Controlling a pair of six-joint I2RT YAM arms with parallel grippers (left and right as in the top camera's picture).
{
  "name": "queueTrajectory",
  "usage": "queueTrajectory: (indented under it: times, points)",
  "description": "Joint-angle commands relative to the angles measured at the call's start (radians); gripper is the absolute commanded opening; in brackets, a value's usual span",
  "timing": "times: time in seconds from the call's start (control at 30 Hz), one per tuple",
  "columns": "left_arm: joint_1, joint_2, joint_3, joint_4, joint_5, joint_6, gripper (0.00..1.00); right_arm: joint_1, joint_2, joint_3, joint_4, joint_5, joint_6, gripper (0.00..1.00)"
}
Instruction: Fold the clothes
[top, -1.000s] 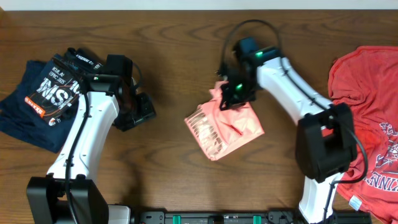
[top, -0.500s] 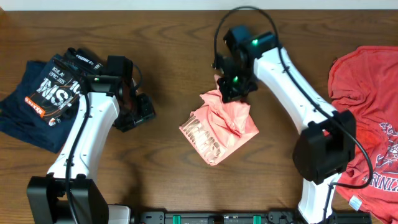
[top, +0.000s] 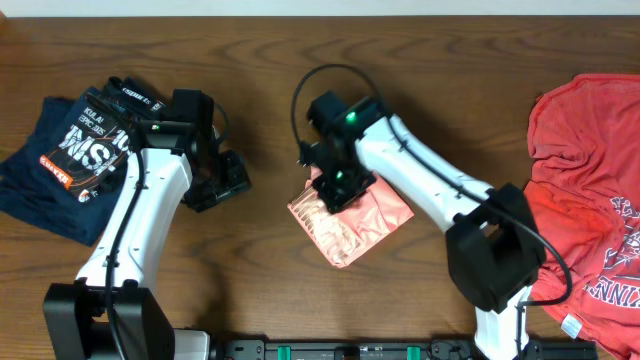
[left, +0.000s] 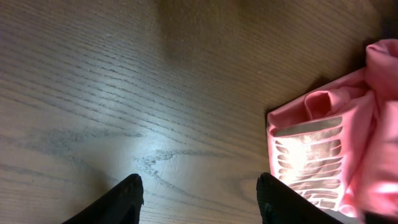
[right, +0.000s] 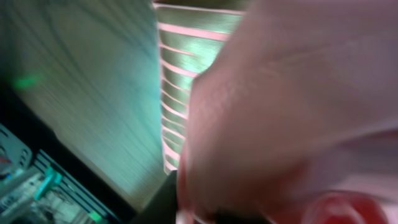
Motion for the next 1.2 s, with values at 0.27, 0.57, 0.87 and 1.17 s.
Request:
queueTrajectory:
  times: [0.27, 0.57, 0.87, 1.17]
  points:
    - [0.000, 0.007, -0.007, -0.004, -0.008, 0.008, 0.60, 0.132, -0.013, -0.087, 0.098, -0.045, -0.024, 0.55]
    - [0.000, 0.007, -0.007, 0.001, 0.011, 0.007, 0.65, 0.031, -0.163, 0.077, -0.047, 0.287, 0.077, 0.47]
    - [0.000, 0.007, -0.007, 0.000, 0.011, 0.008, 0.66, -0.122, -0.184, -0.011, 0.009, 0.347, 0.104, 0.52]
    - [0.000, 0.007, -0.007, 0.000, 0.011, 0.008, 0.65, -0.071, -0.157, -0.293, 0.213, 0.091, 0.111, 0.50]
